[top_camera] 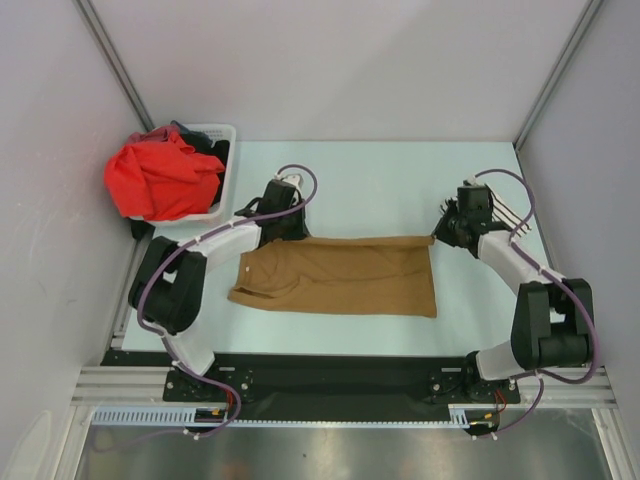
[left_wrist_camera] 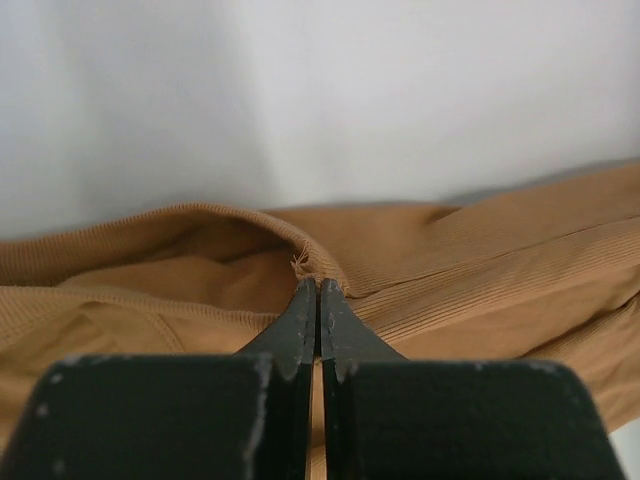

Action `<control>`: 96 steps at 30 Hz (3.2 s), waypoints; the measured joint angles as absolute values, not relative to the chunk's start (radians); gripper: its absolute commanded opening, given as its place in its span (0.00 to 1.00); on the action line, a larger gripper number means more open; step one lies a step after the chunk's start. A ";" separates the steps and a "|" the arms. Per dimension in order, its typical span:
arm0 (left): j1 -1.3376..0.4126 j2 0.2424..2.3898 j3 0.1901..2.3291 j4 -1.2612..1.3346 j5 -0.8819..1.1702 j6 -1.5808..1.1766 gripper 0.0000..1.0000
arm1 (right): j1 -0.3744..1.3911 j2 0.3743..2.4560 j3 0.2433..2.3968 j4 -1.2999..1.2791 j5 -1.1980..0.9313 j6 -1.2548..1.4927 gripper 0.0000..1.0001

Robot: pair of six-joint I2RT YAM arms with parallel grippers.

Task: Fold and stack the tank tops
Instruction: Fold the tank top

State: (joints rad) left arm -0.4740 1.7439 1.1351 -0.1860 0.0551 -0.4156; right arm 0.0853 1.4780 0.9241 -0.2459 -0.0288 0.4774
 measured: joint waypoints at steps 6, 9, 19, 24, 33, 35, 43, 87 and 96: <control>-0.501 1.662 1.018 -0.173 0.029 -0.428 0.01 | 0.086 1.363 0.830 -0.267 -0.016 0.486 0.00; -0.521 1.607 0.963 -0.162 0.008 -0.436 0.01 | 0.085 1.319 0.789 -0.282 -0.010 0.496 0.00; -0.595 1.459 0.831 -0.148 -0.061 -0.472 0.01 | 0.086 1.258 0.707 -0.295 -0.008 0.507 0.00; -0.632 1.445 0.814 -0.152 -0.106 -0.485 0.04 | 0.088 1.238 0.674 -0.302 -0.007 0.509 0.00; -0.657 1.437 0.698 -0.153 -0.140 -0.562 0.25 | 0.098 1.218 0.576 -0.294 -0.006 0.544 0.22; -0.659 1.437 0.664 -0.146 -0.148 -0.578 0.48 | 0.105 1.202 0.551 -0.298 0.004 0.562 0.41; -0.661 1.323 0.625 -0.159 -0.194 -0.609 0.78 | 0.107 1.074 0.542 -0.310 0.038 0.569 0.57; -0.335 1.848 1.105 -0.153 -0.019 -0.773 0.73 | 0.218 1.434 0.692 -0.333 0.098 0.720 0.20; -0.389 2.521 2.160 -0.376 0.083 -0.670 0.76 | 0.729 1.309 0.586 -0.380 0.097 1.023 0.22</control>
State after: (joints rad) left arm -0.3885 2.5210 2.1597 -0.3756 0.0834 -0.6697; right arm 0.7288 1.3087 0.5858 -0.3798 0.0971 1.0225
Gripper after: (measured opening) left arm 0.728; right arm 0.211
